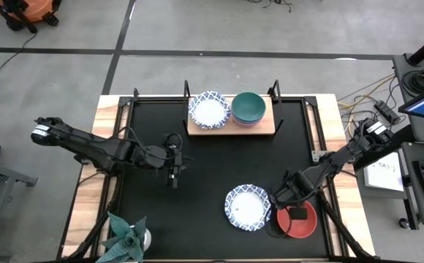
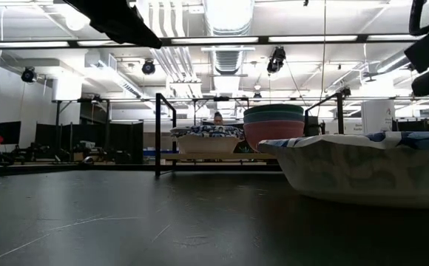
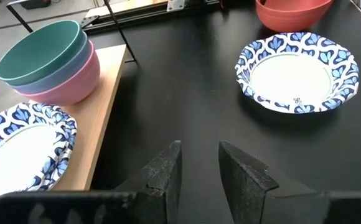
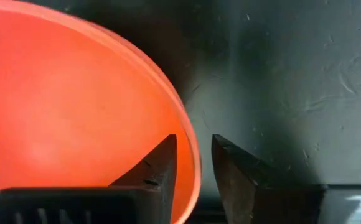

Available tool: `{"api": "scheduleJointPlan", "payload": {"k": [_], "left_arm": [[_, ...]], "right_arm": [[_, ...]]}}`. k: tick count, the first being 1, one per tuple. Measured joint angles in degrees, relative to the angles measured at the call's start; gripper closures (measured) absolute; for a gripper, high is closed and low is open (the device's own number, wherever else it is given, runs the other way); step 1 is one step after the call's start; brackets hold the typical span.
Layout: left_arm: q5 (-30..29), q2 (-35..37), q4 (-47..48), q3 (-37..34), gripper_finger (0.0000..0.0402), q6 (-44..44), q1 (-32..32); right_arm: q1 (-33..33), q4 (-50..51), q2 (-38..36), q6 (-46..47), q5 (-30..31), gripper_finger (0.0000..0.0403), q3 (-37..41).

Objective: Place and stack bowls onto a shelf
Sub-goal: Stack the orange bowl on top of the green bowl on the shelf

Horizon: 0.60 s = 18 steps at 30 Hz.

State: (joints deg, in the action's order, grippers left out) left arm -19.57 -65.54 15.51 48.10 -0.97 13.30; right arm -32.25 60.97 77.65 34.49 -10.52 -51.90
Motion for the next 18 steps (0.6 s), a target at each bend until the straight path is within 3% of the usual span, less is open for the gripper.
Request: {"api": "scheduleJointPlan", "payload": {"k": [6, 10, 18], "left_arm": [[0.0, 0.0, -0.03, 0.0, 0.0313, 0.0, 0.0], [-0.14, 0.0, -0.06, 0.0, 0.0313, -0.16, 0.0], [-0.75, 0.27, 3.41, 0.0, 0.0313, 0.81, 0.0]], "right_arm": [[0.02, 0.1, -0.34, 0.04, -2.5, 0.0385, 0.34], [1.74, 1.09, -1.84, 2.16, -5.67, 0.0393, -1.19], [15.91, 1.89, -7.72, 8.23, -17.33, 0.0393, -10.67]]}}
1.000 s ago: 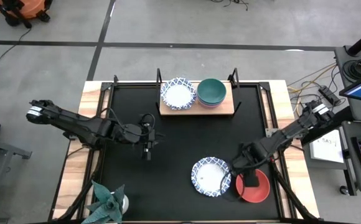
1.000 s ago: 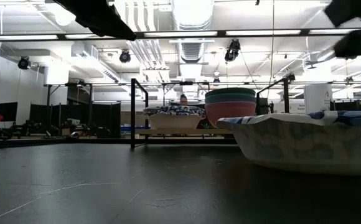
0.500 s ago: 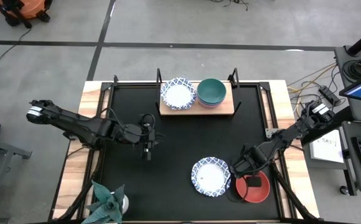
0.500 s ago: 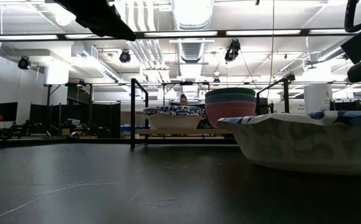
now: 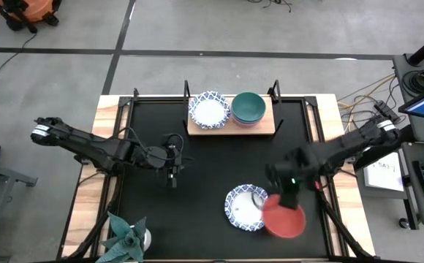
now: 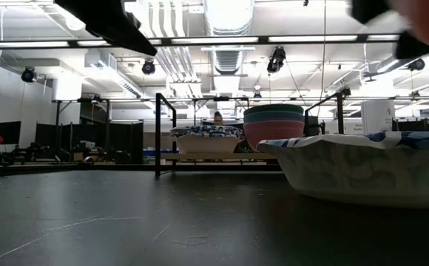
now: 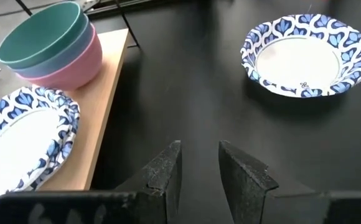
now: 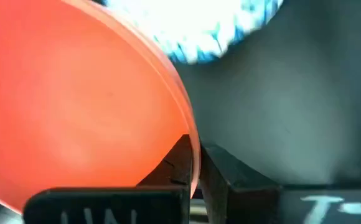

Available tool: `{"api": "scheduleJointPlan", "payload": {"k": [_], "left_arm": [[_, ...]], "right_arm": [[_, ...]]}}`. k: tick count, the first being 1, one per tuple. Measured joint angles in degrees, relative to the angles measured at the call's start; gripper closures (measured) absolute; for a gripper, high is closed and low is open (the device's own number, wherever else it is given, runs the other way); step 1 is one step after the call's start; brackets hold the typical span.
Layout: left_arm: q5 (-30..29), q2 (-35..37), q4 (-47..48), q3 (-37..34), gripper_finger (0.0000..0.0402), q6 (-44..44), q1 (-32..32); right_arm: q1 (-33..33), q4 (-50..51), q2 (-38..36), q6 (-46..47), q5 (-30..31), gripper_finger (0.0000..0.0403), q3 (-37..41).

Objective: Place and stack bowls onto a shelf
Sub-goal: Stack the orange bowl on top of the green bowl on the shelf

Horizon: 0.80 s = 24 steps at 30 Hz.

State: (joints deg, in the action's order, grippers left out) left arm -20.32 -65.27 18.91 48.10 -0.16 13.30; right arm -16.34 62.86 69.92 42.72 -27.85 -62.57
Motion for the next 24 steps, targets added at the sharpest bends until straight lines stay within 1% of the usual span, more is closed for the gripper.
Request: {"api": "scheduleJointPlan", "payload": {"k": [3, 7, 9, 11, 13, 15, 17, 20, 24], "left_arm": [[-0.04, 0.08, 0.09, 0.0, 0.0313, 0.24, 0.0], [-0.11, 0.08, 0.16, 0.0, 0.0313, 0.24, 0.0], [-0.13, 0.08, 0.41, 0.0, 0.0313, 0.24, 0.0], [-0.13, 0.08, 0.55, 0.0, 0.0313, 0.24, 0.0], [-0.15, 0.08, 0.53, 0.0, 0.0313, 0.24, 0.0], [-0.15, 0.08, 0.53, 0.0, 0.0313, 0.25, 0.0], [-0.15, 0.08, 0.53, 0.0, 0.0313, 0.26, 0.0], [-0.15, 0.1, 0.53, 0.0, 0.0313, 0.26, 0.0], [-0.16, 0.1, 0.51, 0.0, 0.0313, 0.26, 0.0]], "right_arm": [[8.09, 0.28, -0.45, 2.75, 0.23, 0.0394, -5.79], [20.42, 0.89, 0.93, 5.08, 5.5, 0.0394, -13.7], [26.28, 2.5, 2.64, 3.74, 7.02, 0.0394, -17.86], [31.99, 4.03, 4.58, 0.68, 7.7, 0.0394, -21.84], [37.12, 5.9, 6.91, -1.72, 9.97, 0.0394, -25.75], [42.09, 7.86, 9.84, -5.01, 12.09, 0.0394, -29.72], [46.69, 10.73, 13.31, -8.86, 12.99, 0.0394, -34.02], [52.86, 16.3, 19.38, -14.48, 13.07, 0.0394, -41.24], [58.8, 24.75, 28.4, -21.69, 14.1, 0.0394, -51.0]]}}
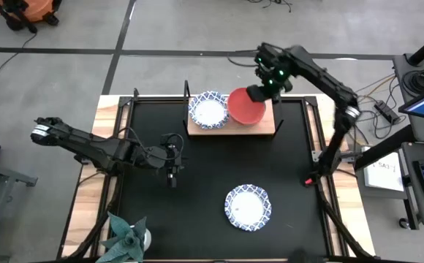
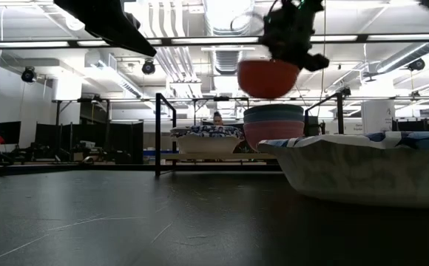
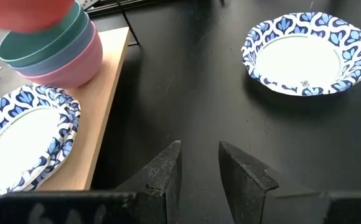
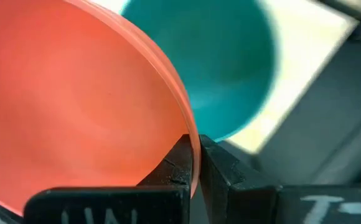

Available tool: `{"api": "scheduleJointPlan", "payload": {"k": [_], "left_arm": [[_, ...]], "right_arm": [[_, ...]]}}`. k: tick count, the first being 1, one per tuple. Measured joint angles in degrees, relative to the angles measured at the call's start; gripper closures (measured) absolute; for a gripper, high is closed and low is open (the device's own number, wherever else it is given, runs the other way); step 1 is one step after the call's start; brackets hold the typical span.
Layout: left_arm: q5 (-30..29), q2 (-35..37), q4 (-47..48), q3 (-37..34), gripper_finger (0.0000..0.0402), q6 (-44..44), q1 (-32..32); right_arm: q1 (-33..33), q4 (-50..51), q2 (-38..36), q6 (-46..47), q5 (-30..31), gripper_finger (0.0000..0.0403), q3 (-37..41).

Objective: Place and stack bowls onto a shelf
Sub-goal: Stack the orange bowl on top of the green bowl on the shelf

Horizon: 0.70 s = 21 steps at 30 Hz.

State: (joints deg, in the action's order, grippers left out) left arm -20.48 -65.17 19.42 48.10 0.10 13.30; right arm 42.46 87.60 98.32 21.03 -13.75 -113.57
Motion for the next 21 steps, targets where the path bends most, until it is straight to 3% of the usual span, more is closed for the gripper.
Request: {"api": "scheduleJointPlan", "payload": {"k": [9, 21], "left_arm": [[-0.02, 0.0, -0.01, 0.0, 0.0313, -0.04, 0.0], [-0.02, 0.02, -0.02, 0.0, 0.0313, -0.59, 0.0]], "right_arm": [[4.88, 2.26, 9.82, -6.56, 1.34, 0.0394, -11.6], [6.19, 2.41, 9.71, -10.62, 1.81, 0.0394, -10.43]]}}
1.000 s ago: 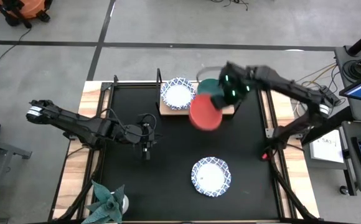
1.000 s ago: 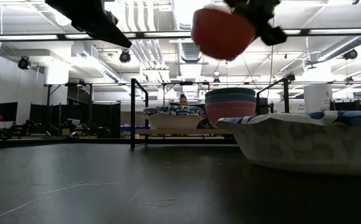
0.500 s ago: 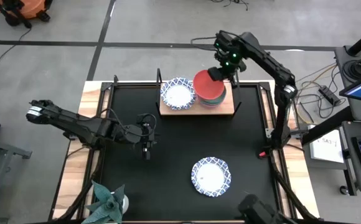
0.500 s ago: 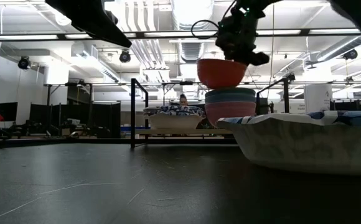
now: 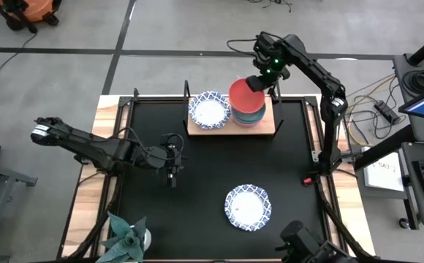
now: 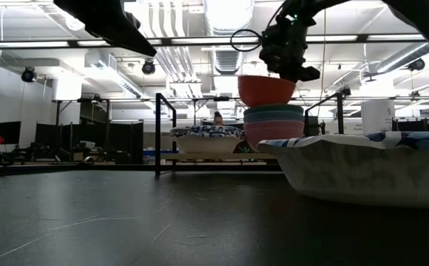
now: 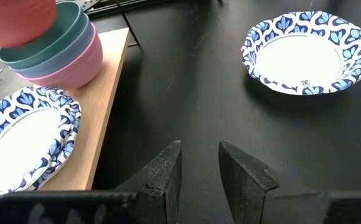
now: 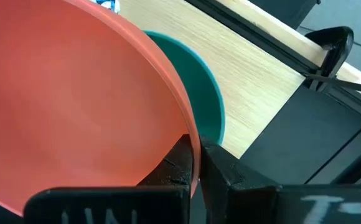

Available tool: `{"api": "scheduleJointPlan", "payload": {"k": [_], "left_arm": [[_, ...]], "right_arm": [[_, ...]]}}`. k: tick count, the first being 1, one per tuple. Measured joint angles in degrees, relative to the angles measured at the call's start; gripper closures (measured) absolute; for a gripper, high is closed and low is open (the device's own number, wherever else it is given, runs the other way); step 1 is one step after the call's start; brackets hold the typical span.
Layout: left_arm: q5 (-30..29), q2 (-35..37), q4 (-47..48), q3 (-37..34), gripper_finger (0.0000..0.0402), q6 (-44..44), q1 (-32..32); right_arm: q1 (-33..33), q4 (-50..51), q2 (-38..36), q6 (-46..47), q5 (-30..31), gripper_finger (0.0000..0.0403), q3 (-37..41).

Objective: Place and stack bowls onto a shelf
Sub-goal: Stack the orange bowl on top of the green bowl on the shelf

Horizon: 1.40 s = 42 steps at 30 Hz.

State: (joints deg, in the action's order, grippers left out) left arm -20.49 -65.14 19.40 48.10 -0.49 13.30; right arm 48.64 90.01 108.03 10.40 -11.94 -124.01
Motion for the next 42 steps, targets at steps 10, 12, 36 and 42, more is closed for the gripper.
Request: {"api": "scheduleJointPlan", "payload": {"k": [10, 12, 36, 42], "left_arm": [[0.0, 0.0, -0.02, 0.0, 0.0313, -0.02, 0.0], [0.0, 0.0, -0.02, 0.0, 0.0313, -0.03, 0.0], [0.0, 0.0, -0.09, 0.0, 0.0313, -0.04, 0.0], [0.0, 0.0, -0.07, 0.0, 0.0313, -0.04, -0.01]], "right_arm": [[0.0, -0.01, -0.01, -2.89, 3.0, 0.0369, 3.02], [-0.01, 0.03, -0.01, -3.37, 2.96, 0.0354, 3.02], [0.04, -0.96, -0.47, -5.1, 9.06, 0.0351, -0.22], [0.0, -1.16, -0.74, -5.54, 9.05, 0.0377, -0.38]]}}
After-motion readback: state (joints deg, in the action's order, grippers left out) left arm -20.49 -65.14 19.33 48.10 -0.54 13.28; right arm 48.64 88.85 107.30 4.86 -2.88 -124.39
